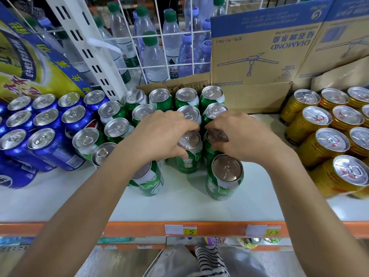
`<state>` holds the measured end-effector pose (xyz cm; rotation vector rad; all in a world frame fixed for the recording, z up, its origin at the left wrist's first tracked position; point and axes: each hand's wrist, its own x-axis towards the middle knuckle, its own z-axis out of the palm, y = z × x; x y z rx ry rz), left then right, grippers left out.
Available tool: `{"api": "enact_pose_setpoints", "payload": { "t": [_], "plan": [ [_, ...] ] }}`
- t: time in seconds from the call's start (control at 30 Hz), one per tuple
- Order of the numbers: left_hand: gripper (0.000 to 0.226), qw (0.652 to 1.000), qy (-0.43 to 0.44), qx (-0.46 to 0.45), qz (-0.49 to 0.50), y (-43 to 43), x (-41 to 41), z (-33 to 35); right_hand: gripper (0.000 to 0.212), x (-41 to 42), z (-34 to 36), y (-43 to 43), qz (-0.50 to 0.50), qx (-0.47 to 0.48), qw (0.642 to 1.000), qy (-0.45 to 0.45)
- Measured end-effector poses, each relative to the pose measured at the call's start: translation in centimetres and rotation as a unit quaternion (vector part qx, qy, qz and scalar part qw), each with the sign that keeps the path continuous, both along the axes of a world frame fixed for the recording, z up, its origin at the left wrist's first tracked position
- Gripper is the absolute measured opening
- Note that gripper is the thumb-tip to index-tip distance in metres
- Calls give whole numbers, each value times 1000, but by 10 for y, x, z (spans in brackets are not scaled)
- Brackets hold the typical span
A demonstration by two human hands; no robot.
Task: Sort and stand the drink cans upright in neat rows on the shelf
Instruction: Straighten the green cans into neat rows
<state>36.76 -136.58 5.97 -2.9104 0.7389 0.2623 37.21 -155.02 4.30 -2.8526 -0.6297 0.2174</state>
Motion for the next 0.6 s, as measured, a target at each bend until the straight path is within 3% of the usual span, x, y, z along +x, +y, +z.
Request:
{"api": "enact_pose_setpoints", "payload": {
  "t": [0.23,0.47,0.53,0.6],
  "plan": [
    [68,1000,-12,-1,-3,0,-5,-2,43,-3,1,1,-4,1,1000,-5],
    [66,995,-7,-93,32,20,-25,5,44,-16,2,-1,-1,35,999,0],
    [63,992,-5,-123,38,35,-35,17,48,-26,6,-4,6,49,998,-28],
    [66,994,33,-94,45,50,-45,27,42,-37,11,-6,-4,81,995,-62]
  ]
}}
